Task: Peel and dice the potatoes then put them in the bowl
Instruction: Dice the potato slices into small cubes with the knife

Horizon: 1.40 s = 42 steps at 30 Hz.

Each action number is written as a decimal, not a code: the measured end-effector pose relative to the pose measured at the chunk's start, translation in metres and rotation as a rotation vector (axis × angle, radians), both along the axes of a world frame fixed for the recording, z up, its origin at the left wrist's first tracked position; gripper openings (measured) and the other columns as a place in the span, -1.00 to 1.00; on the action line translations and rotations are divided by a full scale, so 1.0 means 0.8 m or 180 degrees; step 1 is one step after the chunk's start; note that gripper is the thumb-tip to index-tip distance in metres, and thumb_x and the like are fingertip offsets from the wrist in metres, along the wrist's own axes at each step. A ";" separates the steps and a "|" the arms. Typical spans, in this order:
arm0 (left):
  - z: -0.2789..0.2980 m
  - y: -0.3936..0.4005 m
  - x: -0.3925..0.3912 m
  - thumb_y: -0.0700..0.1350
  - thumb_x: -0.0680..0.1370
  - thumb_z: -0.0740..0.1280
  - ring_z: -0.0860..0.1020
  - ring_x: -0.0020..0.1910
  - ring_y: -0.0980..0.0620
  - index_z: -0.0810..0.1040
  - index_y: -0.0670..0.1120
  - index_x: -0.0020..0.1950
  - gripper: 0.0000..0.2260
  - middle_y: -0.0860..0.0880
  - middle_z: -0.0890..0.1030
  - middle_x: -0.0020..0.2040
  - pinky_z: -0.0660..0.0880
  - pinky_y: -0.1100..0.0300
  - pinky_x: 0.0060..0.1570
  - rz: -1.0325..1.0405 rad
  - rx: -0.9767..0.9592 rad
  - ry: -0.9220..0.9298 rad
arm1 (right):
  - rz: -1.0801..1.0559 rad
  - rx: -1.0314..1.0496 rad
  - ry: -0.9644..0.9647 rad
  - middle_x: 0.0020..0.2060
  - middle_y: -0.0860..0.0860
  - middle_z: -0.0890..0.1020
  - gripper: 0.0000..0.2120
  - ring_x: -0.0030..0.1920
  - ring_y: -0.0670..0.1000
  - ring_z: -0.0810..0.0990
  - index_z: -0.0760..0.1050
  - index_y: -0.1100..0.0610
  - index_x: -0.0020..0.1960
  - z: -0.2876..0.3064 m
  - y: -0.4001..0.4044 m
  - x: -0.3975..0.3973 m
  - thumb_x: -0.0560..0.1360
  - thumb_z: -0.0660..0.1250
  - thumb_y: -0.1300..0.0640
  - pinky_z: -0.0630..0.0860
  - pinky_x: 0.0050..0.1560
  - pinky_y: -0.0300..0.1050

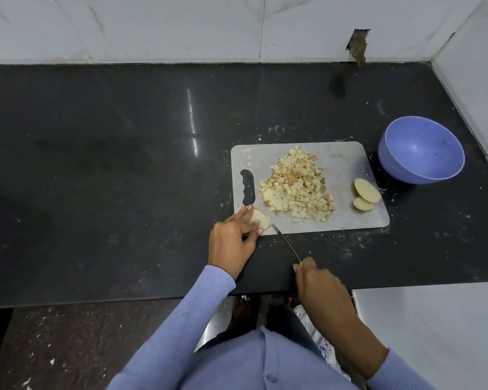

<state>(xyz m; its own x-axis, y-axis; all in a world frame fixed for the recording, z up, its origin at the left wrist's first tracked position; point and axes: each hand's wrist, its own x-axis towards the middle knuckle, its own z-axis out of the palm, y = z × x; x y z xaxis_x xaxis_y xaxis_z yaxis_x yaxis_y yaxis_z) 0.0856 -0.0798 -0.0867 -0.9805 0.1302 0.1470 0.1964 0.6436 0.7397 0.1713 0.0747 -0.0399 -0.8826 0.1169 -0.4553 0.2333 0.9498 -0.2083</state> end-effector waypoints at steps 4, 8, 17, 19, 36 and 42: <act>-0.002 -0.001 0.004 -0.24 0.39 0.52 0.52 0.23 0.03 0.69 -0.17 -0.03 -0.83 -0.10 0.57 0.19 0.40 0.11 0.30 -0.0049 0.0096 0.0011 | -0.0069 -0.0207 0.0393 -0.32 -0.02 0.47 -0.76 -0.33 0.03 0.45 0.20 0.08 -0.11 0.006 0.001 -0.012 0.65 -0.06 -0.02 0.24 -0.32 -0.10; -0.006 -0.002 0.007 -0.19 0.40 0.51 0.47 0.29 0.01 0.69 -0.14 -0.02 -0.83 -0.15 0.52 0.26 0.25 0.24 0.36 0.0018 0.0060 0.0031 | 0.0035 -0.0364 0.0608 -0.39 -0.06 0.36 -0.73 -0.37 0.01 0.38 0.24 0.09 -0.12 0.010 -0.015 -0.030 0.65 -0.05 -0.03 0.23 -0.37 -0.10; -0.010 0.003 0.008 -0.20 0.41 0.50 0.53 0.23 -0.10 0.69 -0.17 -0.03 -0.84 -0.18 0.57 0.19 0.34 0.04 0.30 0.0092 -0.0168 0.0033 | 0.0065 -0.0090 0.0313 -0.02 0.14 0.59 -0.67 0.00 0.16 0.58 0.36 0.20 0.14 -0.003 -0.037 -0.053 0.67 -0.06 0.00 0.30 -0.21 -0.10; -0.012 0.005 0.009 -0.19 0.41 0.49 0.55 0.21 -0.11 0.69 -0.17 -0.05 -0.85 -0.18 0.58 0.18 0.34 0.03 0.29 0.0121 -0.0241 0.0099 | 0.0098 -0.0005 0.0212 -0.03 0.11 0.59 -0.69 0.00 0.15 0.58 0.34 0.18 0.11 -0.001 -0.030 -0.038 0.67 -0.07 0.00 0.29 -0.21 -0.10; -0.009 -0.010 0.011 -0.13 0.43 0.50 0.46 0.31 -0.06 0.71 -0.07 -0.04 -0.87 -0.14 0.57 0.22 0.31 0.02 0.35 0.0060 -0.0393 0.0292 | -0.0027 -0.0369 0.0551 -0.41 -0.07 0.34 -0.73 -0.43 -0.11 0.28 0.25 0.08 -0.14 0.010 -0.014 -0.024 0.65 -0.04 -0.02 0.18 -0.38 -0.12; -0.010 -0.006 0.011 -0.18 0.40 0.52 0.53 0.24 -0.04 0.70 -0.14 -0.05 -0.84 -0.14 0.60 0.15 0.33 0.10 0.30 0.0168 -0.0321 0.0151 | 0.0008 -0.0463 0.0510 -0.18 0.10 0.57 -0.67 -0.15 0.13 0.55 0.39 0.17 0.01 0.000 -0.038 -0.058 0.65 -0.03 -0.02 0.32 -0.24 -0.09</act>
<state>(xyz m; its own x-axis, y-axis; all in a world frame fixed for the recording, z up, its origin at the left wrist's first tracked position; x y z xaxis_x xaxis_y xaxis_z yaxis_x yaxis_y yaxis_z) 0.0941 -0.0845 -0.0950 -0.9786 0.0952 0.1823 0.1937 0.7246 0.6614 0.1249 0.0442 -0.0395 -0.9453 0.0580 -0.3210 0.1839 0.9075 -0.3776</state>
